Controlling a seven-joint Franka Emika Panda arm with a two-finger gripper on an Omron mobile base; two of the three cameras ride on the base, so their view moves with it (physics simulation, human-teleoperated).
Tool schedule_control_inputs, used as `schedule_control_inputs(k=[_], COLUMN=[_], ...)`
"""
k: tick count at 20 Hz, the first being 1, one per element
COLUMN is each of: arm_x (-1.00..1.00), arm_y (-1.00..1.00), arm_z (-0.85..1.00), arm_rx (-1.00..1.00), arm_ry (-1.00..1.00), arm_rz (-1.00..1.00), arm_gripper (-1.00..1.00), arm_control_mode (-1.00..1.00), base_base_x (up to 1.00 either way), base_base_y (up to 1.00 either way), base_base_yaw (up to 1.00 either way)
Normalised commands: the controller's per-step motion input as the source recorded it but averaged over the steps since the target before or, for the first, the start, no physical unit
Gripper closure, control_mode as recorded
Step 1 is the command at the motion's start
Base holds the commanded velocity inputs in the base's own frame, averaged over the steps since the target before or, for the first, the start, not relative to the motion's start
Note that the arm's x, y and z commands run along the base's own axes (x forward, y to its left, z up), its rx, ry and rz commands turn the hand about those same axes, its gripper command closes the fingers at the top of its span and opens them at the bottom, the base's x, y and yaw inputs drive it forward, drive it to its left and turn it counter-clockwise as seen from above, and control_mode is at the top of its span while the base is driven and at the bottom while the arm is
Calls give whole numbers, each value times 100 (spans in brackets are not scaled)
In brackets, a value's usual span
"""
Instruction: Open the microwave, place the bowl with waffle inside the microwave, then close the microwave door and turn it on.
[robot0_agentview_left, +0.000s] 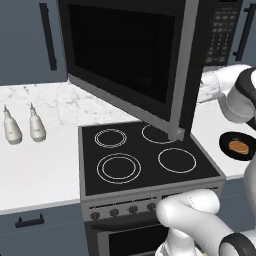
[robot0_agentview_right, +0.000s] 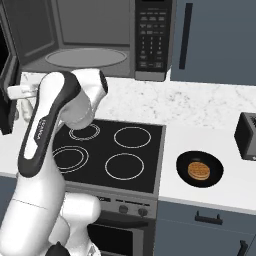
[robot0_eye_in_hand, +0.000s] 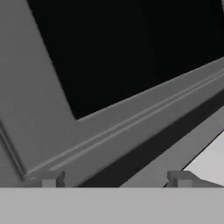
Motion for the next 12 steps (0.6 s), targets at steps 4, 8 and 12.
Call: schedule_control_inputs(k=[4,8,12], arm_x=[-100,-54,3], arm_y=[100,89,4], arm_z=[27,1,0], arm_rx=[-21,-14,-1], arm_ry=[-48,-23,0], arm_rz=[19,3,-1], arm_gripper=[-100,-100,-100], arm_control_mode=[-100,-100,-100], base_base_x=[0,0,0], base_base_y=[0,0,0], base_base_yaw=[0,0,0])
